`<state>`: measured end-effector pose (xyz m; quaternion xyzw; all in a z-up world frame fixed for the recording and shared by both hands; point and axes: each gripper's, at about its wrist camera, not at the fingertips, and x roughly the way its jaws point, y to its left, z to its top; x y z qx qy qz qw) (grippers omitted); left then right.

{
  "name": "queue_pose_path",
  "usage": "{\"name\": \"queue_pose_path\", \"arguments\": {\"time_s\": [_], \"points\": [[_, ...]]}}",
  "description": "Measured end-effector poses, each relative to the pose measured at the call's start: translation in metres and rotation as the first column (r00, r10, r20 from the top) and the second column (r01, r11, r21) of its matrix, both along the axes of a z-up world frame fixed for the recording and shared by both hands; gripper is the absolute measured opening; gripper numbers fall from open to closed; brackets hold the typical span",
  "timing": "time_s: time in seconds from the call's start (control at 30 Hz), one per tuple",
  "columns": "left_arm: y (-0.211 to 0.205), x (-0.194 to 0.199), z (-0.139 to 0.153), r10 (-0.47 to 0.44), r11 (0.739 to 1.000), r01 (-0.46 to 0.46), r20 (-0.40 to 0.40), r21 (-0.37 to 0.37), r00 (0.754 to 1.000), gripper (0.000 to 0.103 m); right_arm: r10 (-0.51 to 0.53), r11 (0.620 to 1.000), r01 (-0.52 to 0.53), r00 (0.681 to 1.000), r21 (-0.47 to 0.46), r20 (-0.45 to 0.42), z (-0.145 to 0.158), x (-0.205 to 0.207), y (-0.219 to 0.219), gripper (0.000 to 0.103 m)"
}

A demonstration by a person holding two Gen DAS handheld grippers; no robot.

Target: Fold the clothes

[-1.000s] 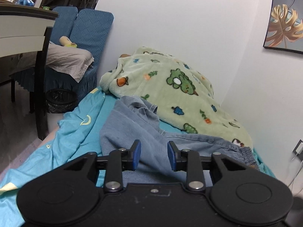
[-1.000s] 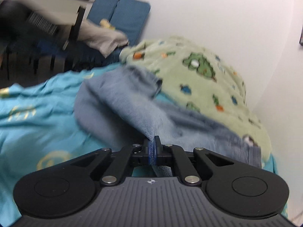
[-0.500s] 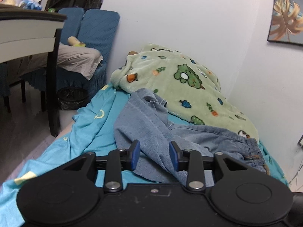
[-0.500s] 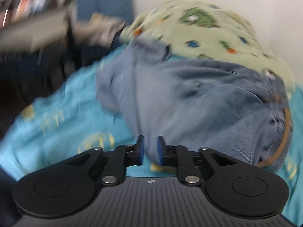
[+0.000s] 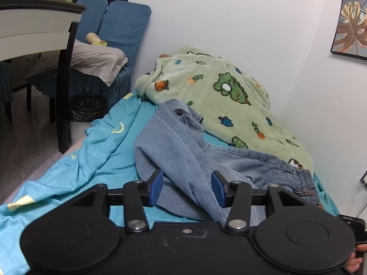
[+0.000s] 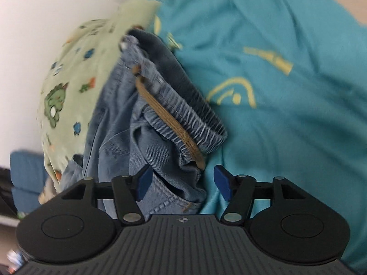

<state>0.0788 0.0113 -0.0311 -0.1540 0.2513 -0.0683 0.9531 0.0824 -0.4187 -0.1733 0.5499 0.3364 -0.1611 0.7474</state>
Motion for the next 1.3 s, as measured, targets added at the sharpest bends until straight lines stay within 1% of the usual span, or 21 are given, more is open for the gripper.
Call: {"name": "queue_pose_path", "arguments": {"time_s": [0.07, 0.17, 0.27, 0.33, 0.37, 0.4, 0.5, 0.57, 0.63, 0.7, 0.77, 0.83, 0.87, 0.93, 0.97, 1.03, 1.07, 1.13, 1.17, 1.23, 1.3], "points": [[0.001, 0.005, -0.003, 0.005, 1.0, -0.005, -0.007, -0.005, 1.0, 0.044, 0.008, 1.0, -0.008, 1.0, 0.011, -0.004, -0.008, 0.012, 0.003, 0.072], [0.003, 0.014, -0.007, 0.012, 1.0, -0.012, -0.023, -0.016, 1.0, 0.044, 0.01, 1.0, -0.01, 1.0, -0.029, 0.003, -0.015, 0.023, 0.005, 0.072], [0.005, 0.023, -0.012, 0.011, 0.998, -0.015, -0.054, -0.06, 0.998, 0.044, -0.017, 0.999, 0.017, 1.0, -0.031, 0.011, -0.021, 0.026, 0.001, 0.072], [0.004, 0.026, -0.013, 0.013, 0.998, -0.017, -0.059, -0.068, 0.998, 0.044, -0.034, 0.999, 0.035, 0.999, -0.029, 0.024, -0.022, 0.025, -0.002, 0.07], [0.003, 0.026, -0.013, 0.017, 0.998, -0.021, -0.057, -0.059, 0.998, 0.044, -0.037, 0.998, 0.038, 0.999, -0.043, 0.025, -0.021, 0.025, -0.002, 0.064], [0.003, 0.026, -0.013, 0.021, 0.998, -0.024, -0.054, -0.052, 0.998, 0.044, -0.038, 0.997, 0.04, 0.999, -0.063, 0.023, -0.019, 0.025, -0.002, 0.051], [0.007, 0.023, -0.011, 0.029, 0.998, -0.032, -0.056, -0.059, 0.998, 0.044, -0.042, 0.991, 0.046, 0.999, -0.129, 0.032, -0.008, 0.021, -0.001, 0.03], [0.01, 0.019, -0.009, 0.036, 0.996, -0.04, -0.052, -0.082, 0.998, 0.043, -0.053, 0.98, 0.067, 0.995, -0.187, 0.079, 0.006, 0.011, 0.002, 0.027], [0.013, 0.014, -0.005, 0.044, 0.995, -0.047, -0.037, -0.089, 0.998, 0.043, -0.072, 0.953, 0.103, 0.991, -0.285, 0.117, 0.027, 0.0, 0.004, 0.024], [0.015, 0.009, -0.001, 0.043, 0.996, -0.045, -0.023, -0.08, 0.999, 0.043, -0.099, 0.926, 0.149, 0.982, -0.346, 0.158, 0.043, -0.011, 0.003, 0.022], [0.015, 0.005, 0.0, 0.055, 0.997, -0.057, -0.019, -0.06, 0.998, 0.043, -0.139, 0.911, 0.2, 0.972, -0.36, 0.19, 0.053, -0.021, -0.006, 0.022], [0.016, 0.002, 0.0, 0.064, 0.996, -0.065, -0.022, -0.056, 0.998, 0.043, -0.187, 0.894, 0.248, 0.964, -0.374, 0.191, 0.055, -0.027, -0.019, 0.021], [0.017, 0.001, 0.0, 0.067, 0.996, -0.068, -0.023, -0.054, 0.998, 0.043, -0.21, 0.888, 0.262, 0.962, -0.378, 0.174, 0.052, -0.027, -0.026, 0.021], [0.018, -0.001, 0.001, 0.071, 0.996, -0.072, -0.02, -0.049, 0.997, 0.043, -0.252, 0.882, 0.278, 0.961, -0.381, 0.116, 0.042, -0.024, -0.039, 0.021], [0.018, -0.003, 0.002, 0.071, 0.996, -0.072, -0.01, -0.051, 0.997, 0.043, -0.271, 0.885, 0.279, 0.96, -0.372, 0.077, 0.034, -0.022, -0.046, 0.021], [0.019, -0.007, 0.005, 0.072, 0.996, -0.071, 0.019, -0.058, 0.997, 0.044, -0.274, 0.9, 0.242, 0.961, -0.362, -0.038, 0.015, -0.015, -0.049, 0.021], [0.018, -0.008, 0.007, 0.077, 0.996, -0.075, 0.029, -0.047, 0.997, 0.044, -0.269, 0.908, 0.228, 0.96, -0.351, -0.072, 0.009, -0.014, -0.048, 0.022], [0.016, -0.009, 0.01, 0.073, 0.997, -0.072, 0.038, -0.034, 0.997, 0.044, -0.262, 0.918, 0.223, 0.962, -0.329, -0.081, 0.007, -0.018, -0.044, 0.025], [0.014, -0.009, 0.011, 0.067, 0.997, -0.066, 0.04, -0.031, 0.997, 0.044, -0.252, 0.919, 0.212, 0.964, -0.333, -0.083, 0.01, -0.02, -0.04, 0.029], [0.011, -0.01, 0.013, 0.047, 0.999, -0.047, 0.033, -0.021, 0.998, 0.044, -0.222, 0.914, 0.18, 0.972, -0.363, -0.078, 0.02, -0.024, -0.031, 0.031], [0.008, -0.012, 0.015, 0.028, 1.0, -0.028, 0.031, -0.011, 0.999, 0.044, -0.194, 0.903, 0.156, 0.98, -0.399, -0.055, 0.032, -0.032, -0.019, 0.045]]}}
